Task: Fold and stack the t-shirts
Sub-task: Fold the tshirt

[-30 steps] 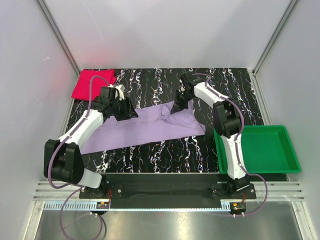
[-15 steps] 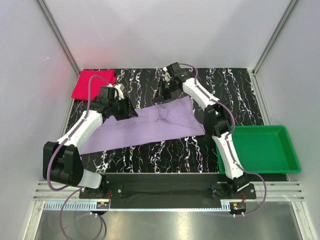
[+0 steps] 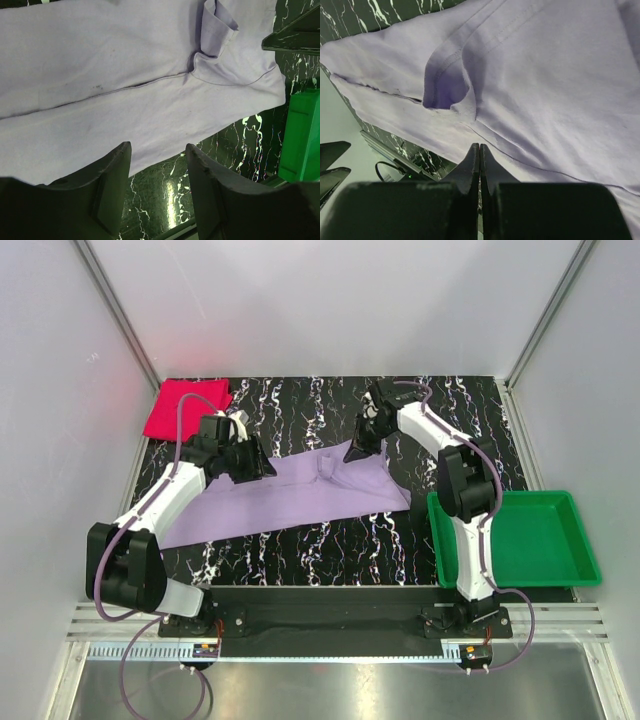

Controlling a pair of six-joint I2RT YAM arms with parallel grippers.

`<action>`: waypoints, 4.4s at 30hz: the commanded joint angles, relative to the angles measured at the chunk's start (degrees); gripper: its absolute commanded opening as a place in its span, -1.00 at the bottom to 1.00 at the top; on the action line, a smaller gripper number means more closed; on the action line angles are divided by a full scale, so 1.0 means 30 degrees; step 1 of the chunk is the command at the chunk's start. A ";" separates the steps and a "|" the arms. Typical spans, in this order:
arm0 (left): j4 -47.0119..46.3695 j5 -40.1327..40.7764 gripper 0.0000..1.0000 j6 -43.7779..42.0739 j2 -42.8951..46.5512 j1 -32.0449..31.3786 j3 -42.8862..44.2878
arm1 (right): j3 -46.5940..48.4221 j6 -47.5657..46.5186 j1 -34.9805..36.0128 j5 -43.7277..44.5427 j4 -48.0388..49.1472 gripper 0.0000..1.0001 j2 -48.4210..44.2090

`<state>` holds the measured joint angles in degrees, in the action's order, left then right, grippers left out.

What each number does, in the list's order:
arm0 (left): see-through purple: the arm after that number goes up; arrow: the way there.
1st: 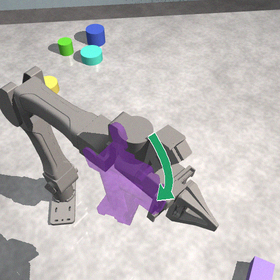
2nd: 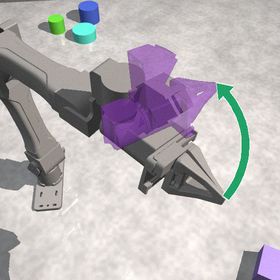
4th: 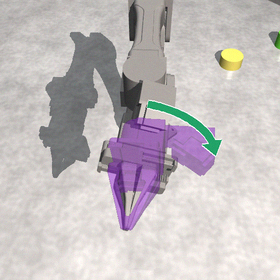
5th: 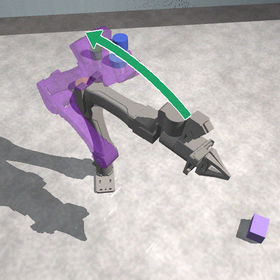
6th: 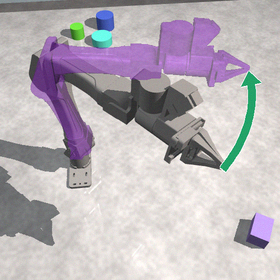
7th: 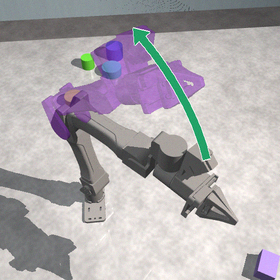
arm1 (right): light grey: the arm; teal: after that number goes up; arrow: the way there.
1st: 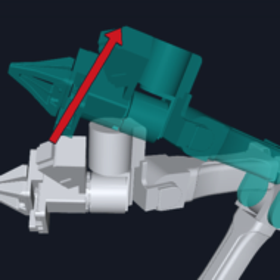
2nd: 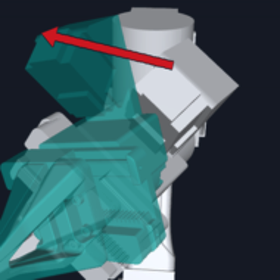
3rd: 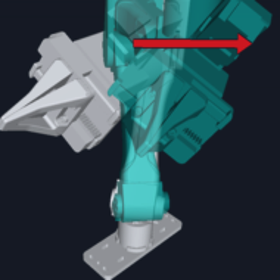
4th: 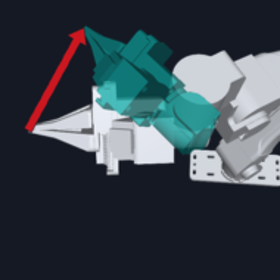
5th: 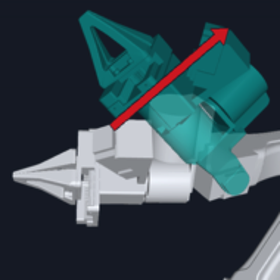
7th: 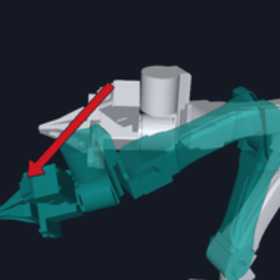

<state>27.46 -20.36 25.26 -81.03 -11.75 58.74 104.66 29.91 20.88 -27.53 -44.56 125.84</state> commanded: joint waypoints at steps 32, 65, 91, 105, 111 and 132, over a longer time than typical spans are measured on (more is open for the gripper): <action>0.1362 0.0634 0.12 -0.1212 0.2547 -0.0068 -0.0156 | 0.5600 0.3417 0.2531 -0.2951 0.2928 -1.00 0.6303; 0.5259 0.2918 0.20 -0.1008 0.4477 0.0752 0.1926 | -0.1664 0.6307 0.1621 0.5574 -0.3081 0.58 -0.4535; 0.5319 0.1456 0.27 -0.2353 0.9845 0.0752 -0.0801 | 1.0667 1.9035 0.4084 1.1547 -1.2567 0.90 0.7650; 0.4907 0.1949 0.28 -0.3440 0.7705 0.0752 -0.0537 | 1.2565 0.2179 -0.0305 1.5358 -0.9025 0.90 1.0227; 0.5815 0.4440 0.30 -0.2912 0.7471 0.0781 -0.0128 | 1.5737 -0.3434 -0.0779 1.6822 -0.7268 0.93 1.0292; 0.6607 0.8457 0.36 -0.0597 0.8026 0.0957 -0.0155 | 1.4242 0.6845 0.6977 1.5269 -0.9965 0.99 0.5864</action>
<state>47.88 3.07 21.91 -59.81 -9.26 57.10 146.21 42.22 39.44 19.59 -72.44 143.13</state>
